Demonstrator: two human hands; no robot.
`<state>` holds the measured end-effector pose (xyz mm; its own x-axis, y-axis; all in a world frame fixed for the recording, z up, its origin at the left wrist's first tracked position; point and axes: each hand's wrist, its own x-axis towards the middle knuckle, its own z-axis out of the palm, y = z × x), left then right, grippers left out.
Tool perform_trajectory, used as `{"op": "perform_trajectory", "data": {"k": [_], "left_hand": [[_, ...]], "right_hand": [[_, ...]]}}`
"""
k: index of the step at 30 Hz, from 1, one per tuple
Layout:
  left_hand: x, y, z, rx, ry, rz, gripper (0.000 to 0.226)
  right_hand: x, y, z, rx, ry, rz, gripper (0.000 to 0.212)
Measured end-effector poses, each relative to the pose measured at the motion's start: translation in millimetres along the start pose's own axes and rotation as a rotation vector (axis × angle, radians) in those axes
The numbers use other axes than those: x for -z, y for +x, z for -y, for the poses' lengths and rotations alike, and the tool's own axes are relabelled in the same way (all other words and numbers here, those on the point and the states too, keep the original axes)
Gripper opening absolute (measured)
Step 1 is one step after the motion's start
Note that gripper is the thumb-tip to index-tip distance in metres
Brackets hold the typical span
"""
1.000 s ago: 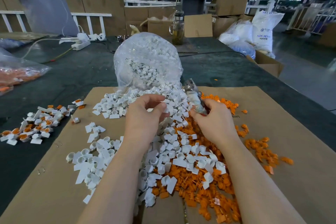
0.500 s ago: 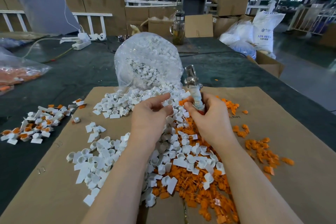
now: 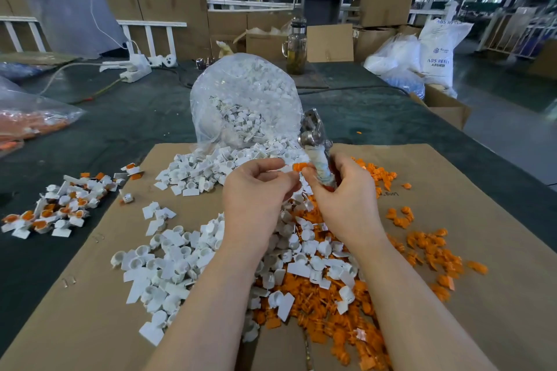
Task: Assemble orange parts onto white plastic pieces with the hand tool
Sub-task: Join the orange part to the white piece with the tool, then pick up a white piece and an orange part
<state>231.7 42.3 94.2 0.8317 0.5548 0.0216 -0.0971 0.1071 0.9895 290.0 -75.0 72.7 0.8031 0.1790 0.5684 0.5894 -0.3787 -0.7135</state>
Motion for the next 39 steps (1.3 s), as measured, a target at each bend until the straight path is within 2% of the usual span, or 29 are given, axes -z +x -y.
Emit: {"op": "perform_trajectory", "data": {"k": [8,29,39], "left_hand": [[-1.4,-2.9,-0.3,-0.038,-0.016,-0.024,0.016],[-3.0,-2.9,-1.0,-0.209,0.24,-0.043,0.014],[-3.1,-1.2,1.7,-0.197,0.259,-0.068,0.014]], "right_hand": [[0.2,0.8,0.0,-0.001,-0.025,-0.032,0.015],[0.6,1.0,2.9,-0.002,-0.042,-0.04,0.017],[3.1,3.8,-0.1,-0.049,0.009,0.092,0.007]]}}
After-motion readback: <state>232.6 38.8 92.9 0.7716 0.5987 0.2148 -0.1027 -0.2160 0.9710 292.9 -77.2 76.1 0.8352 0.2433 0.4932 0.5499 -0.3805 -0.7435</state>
